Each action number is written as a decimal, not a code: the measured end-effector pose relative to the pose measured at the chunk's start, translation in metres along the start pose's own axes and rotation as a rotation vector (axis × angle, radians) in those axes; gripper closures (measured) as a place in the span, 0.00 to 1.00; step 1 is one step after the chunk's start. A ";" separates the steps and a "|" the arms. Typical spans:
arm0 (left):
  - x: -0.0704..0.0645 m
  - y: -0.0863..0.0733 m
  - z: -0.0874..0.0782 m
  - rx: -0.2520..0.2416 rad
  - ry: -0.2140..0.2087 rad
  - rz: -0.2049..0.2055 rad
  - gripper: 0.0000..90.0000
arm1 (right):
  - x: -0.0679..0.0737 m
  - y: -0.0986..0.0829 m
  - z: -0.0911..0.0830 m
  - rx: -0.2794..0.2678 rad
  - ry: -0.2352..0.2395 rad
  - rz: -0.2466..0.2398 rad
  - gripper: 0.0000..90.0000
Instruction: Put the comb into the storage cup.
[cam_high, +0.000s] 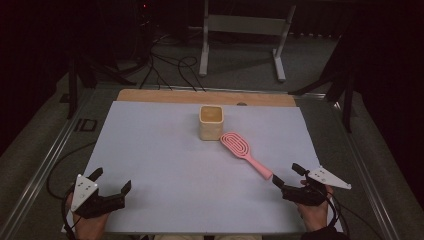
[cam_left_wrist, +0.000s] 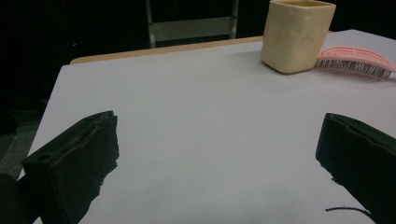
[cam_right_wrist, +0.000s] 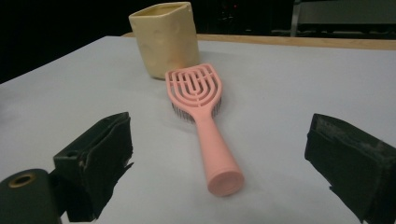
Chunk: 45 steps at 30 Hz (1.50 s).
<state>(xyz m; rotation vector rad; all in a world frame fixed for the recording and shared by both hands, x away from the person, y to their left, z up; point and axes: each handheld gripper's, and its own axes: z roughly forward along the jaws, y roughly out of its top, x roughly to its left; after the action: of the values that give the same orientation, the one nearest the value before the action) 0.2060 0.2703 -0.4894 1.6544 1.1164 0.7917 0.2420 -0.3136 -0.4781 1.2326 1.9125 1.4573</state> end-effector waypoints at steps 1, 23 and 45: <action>0.000 0.000 0.000 0.001 0.000 0.001 0.00 | 0.000 0.001 0.000 0.002 0.004 -0.001 0.08; -0.003 -0.002 0.001 0.007 0.002 0.004 0.00 | 0.014 0.040 0.008 0.044 -0.003 -0.042 0.08; -0.004 -0.002 0.002 0.008 -0.005 0.007 0.00 | 0.023 0.079 0.041 0.152 -0.037 -0.080 0.08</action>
<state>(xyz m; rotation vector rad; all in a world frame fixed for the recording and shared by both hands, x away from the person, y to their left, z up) 0.2057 0.2665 -0.4919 1.6674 1.1123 0.7885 0.2918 -0.2688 -0.4161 1.2246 2.0548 1.2598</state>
